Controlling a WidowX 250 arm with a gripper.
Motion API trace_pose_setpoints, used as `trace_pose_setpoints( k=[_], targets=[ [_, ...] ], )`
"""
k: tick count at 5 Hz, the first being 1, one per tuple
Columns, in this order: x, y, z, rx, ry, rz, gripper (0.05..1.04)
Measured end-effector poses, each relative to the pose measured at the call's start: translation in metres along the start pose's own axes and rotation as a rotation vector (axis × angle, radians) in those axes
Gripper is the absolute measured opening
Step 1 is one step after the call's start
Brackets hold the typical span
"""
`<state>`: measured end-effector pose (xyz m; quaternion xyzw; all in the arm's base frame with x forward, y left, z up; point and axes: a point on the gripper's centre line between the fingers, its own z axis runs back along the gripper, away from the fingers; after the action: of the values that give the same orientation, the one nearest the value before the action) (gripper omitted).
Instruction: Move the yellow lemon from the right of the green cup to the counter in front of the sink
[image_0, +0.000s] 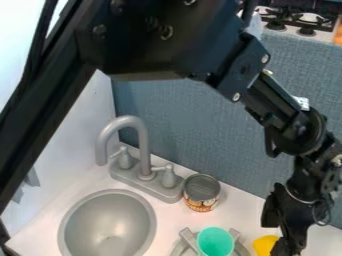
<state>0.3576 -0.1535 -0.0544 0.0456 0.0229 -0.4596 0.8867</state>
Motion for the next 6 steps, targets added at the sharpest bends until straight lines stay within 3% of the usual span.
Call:
trace_pose_setpoints(
  k=[2, 4, 5, 6],
  targets=[
    [0.004, 0.008, -0.015, -0.040, 0.030, -0.008, 1.001],
    [0.005, 0.001, -0.033, -0.125, 0.110, -0.015, 0.954],
    [0.006, 0.001, -0.033, -0.207, 0.168, 0.002, 0.875],
    [-0.003, 0.000, -0.035, -0.259, 0.137, 0.060, 0.875]
  ],
)
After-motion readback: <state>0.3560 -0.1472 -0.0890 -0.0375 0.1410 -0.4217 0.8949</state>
